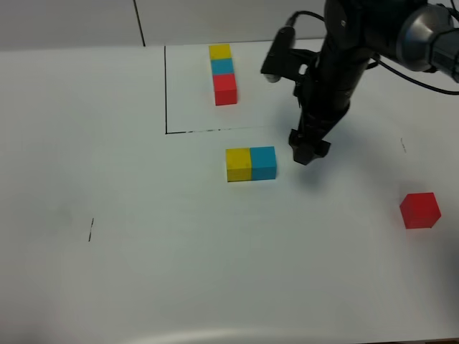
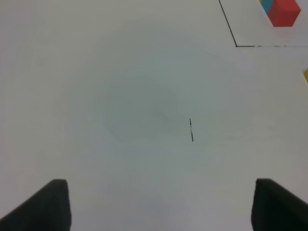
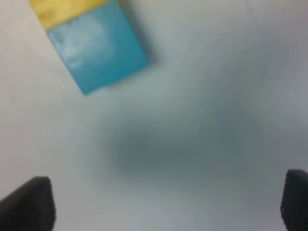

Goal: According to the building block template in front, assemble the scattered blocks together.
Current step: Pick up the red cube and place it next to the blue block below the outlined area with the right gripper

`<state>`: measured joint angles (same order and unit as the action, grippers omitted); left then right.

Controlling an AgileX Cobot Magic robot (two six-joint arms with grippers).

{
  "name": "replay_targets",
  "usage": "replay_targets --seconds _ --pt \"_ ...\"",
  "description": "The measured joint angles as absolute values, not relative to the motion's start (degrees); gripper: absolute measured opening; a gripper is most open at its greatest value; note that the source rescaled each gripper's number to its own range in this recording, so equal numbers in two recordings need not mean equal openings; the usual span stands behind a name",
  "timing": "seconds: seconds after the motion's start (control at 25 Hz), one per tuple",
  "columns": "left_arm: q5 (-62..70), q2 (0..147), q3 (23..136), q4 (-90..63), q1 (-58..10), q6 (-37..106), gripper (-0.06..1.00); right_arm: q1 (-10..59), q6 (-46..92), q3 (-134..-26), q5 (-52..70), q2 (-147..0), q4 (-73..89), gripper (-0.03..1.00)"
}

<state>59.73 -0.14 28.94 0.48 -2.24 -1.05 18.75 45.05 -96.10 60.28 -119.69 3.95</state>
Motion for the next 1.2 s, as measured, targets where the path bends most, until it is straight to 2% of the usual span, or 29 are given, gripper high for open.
replay_targets --seconds 0.24,0.52,0.84,1.2 --pt "59.7 -0.1 28.9 0.5 -2.2 -1.0 0.63 12.3 29.5 -79.2 51.8 -110.2 0.0 0.95" --pt "59.7 -0.1 28.9 0.5 -2.2 -1.0 0.63 5.6 18.7 -66.9 50.1 -100.9 -0.9 0.95" --pt "59.7 -0.1 28.9 0.5 -2.2 -1.0 0.63 -1.0 15.9 -58.5 47.4 -98.0 1.2 0.95" --pt "59.7 -0.1 28.9 0.5 -2.2 -1.0 0.63 -2.9 13.7 -55.3 41.3 -99.4 6.0 0.94"
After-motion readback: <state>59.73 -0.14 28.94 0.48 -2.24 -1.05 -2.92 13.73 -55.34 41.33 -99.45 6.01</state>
